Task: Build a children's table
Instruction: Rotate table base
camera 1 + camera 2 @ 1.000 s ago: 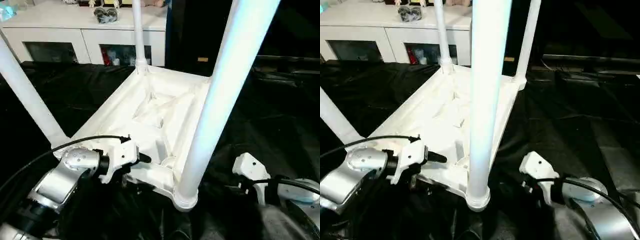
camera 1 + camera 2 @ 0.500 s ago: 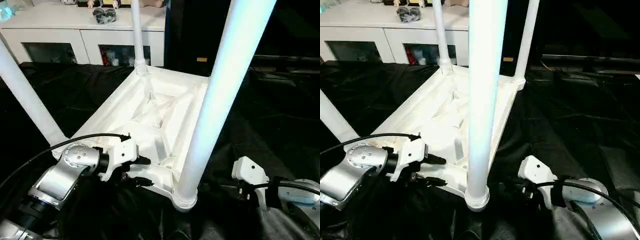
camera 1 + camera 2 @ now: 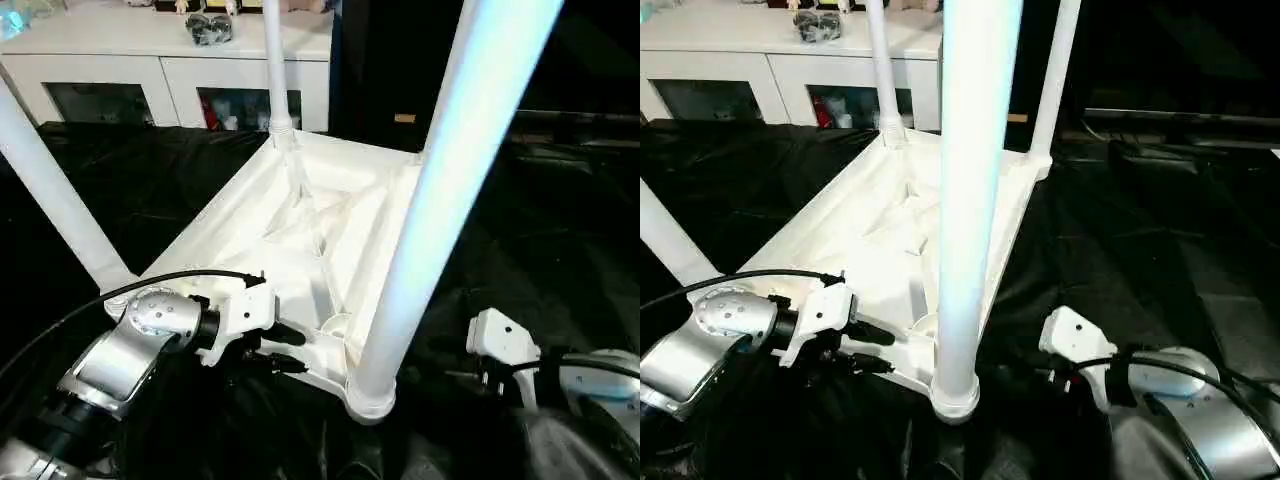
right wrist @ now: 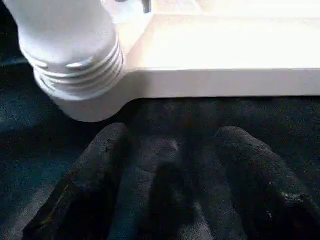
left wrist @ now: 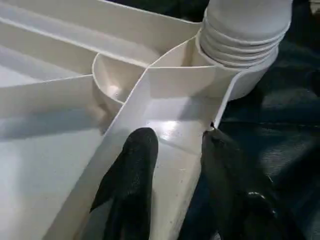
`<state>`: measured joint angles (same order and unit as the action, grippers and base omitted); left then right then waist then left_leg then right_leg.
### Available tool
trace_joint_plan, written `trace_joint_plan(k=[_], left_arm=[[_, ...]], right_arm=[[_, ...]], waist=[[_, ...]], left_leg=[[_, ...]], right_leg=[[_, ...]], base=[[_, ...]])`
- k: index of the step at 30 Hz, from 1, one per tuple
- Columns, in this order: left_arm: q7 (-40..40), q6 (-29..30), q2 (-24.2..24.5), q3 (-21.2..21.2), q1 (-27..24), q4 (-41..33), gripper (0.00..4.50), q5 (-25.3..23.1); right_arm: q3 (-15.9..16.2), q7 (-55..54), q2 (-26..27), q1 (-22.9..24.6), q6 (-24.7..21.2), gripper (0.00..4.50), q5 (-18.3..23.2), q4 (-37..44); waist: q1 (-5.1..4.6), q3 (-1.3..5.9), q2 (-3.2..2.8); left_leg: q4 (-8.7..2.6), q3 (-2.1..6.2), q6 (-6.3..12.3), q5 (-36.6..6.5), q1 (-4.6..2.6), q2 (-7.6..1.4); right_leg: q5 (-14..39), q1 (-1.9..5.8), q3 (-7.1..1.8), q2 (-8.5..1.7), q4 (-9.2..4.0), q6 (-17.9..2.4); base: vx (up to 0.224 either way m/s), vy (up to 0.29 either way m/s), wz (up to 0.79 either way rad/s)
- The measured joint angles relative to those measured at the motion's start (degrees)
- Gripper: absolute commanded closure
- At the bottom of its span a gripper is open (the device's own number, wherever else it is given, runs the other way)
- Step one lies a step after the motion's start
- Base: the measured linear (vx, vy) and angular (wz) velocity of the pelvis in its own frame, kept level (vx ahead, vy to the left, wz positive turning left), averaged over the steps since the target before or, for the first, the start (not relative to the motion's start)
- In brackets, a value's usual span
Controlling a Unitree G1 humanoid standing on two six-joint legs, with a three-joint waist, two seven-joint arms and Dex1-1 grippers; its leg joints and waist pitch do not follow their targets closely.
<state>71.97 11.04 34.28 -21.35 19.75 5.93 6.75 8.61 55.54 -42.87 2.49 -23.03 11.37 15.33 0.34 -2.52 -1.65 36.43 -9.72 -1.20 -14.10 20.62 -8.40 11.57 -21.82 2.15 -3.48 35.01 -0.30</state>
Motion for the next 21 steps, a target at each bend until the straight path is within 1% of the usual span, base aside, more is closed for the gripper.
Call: trace_joint_plan(k=[3,5,9,11,15,16,17,19,21], left_arm=[[2.5,1.6,0.2,-0.5,1.7,0.4,2.29,0.4],[2.9,1.1,0.0,-1.4,3.1,2.1,2.29,0.1],[4.1,-0.2,-0.7,-2.6,3.7,4.6,2.29,-1.0],[5.6,-0.3,-1.1,-4.5,4.4,5.9,2.29,-1.6],[6.9,-1.0,-1.6,-5.6,5.6,7.8,2.29,-2.1],[7.2,-1.2,-1.7,-5.8,6.0,8.3,2.57,-2.2],[7.2,-1.4,-1.9,-5.9,6.4,8.9,2.65,-2.2],[7.2,-1.5,-2.5,-5.9,7.0,9.5,2.65,-2.2],[7.3,-1.4,-2.7,-5.9,7.3,9.7,2.99,-2.2]], right_arm=[[0.2,0.0,0.0,-0.1,0.1,1.38,0.0,-0.1],[0.5,0.0,0.0,-0.2,0.1,1.38,0.0,-0.2],[0.8,0.0,0.0,-0.2,0.2,1.38,0.0,-0.3],[0.8,0.0,0.0,-0.2,0.2,1.38,0.0,-0.3],[0.8,0.0,0.0,-0.2,0.5,1.38,0.0,-0.3],[0.8,0.0,0.0,-0.2,0.7,1.38,-0.1,-0.3],[0.8,0.0,0.0,-0.2,0.7,1.38,-0.1,-0.3],[0.8,-0.1,0.0,-0.2,0.8,1.38,-0.1,-0.3],[0.8,-0.1,0.0,-0.2,0.8,1.38,-0.1,-0.4]], waist=[[0.18,0.0,-0.01],[0.14,0.0,-0.01],[0.02,-0.01,-0.04],[0.02,-0.03,-0.07],[0.03,-0.08,-0.2],[0.03,-0.07,-0.2],[0.04,-0.07,-0.2],[0.04,-0.07,-0.2],[0.02,-0.07,-0.2]], left_leg=[[0.0,-0.03,0.0,0.0,0.02,0.0],[0.0,-0.05,0.0,0.0,0.02,0.0],[0.0,-0.07,0.0,0.0,0.01,-0.01],[0.0,-0.07,0.0,0.0,0.0,-0.02],[-0.02,-0.07,0.0,0.0,-0.02,-0.02],[-0.04,-0.07,0.0,0.0,-0.04,-0.02],[-0.04,-0.07,0.0,0.0,-0.04,-0.03],[-0.05,-0.07,0.0,0.0,-0.04,-0.03],[-0.06,-0.08,0.0,0.0,-0.04,-0.02]], right_leg=[[0.0,-0.02,-0.01,0.0,-0.01,0.0],[0.1,-0.02,-0.01,0.0,-0.02,-0.1],[0.1,-0.02,-0.02,-0.01,-0.02,-0.1],[0.1,-0.02,-0.01,-0.01,-0.01,-0.1],[0.1,-0.01,-0.01,-0.01,0.0,-0.1],[0.1,-0.01,-0.01,-0.01,0.0,-0.1],[0.1,-0.01,0.0,0.0,0.01,-0.1],[0.1,-0.01,-0.01,-0.01,0.01,-0.1],[0.1,-0.01,-0.01,0.0,0.01,-0.1]], base=[[0.0,0.0,0.0],[0.0,0.0,0.0],[0.0,0.0,0.0],[0.0,0.0,0.0],[0.0,0.0,0.0],[0.0,0.0,0.0],[0.0,0.0,0.0],[0.0,0.0,0.0],[0.0,0.0,0.0]])
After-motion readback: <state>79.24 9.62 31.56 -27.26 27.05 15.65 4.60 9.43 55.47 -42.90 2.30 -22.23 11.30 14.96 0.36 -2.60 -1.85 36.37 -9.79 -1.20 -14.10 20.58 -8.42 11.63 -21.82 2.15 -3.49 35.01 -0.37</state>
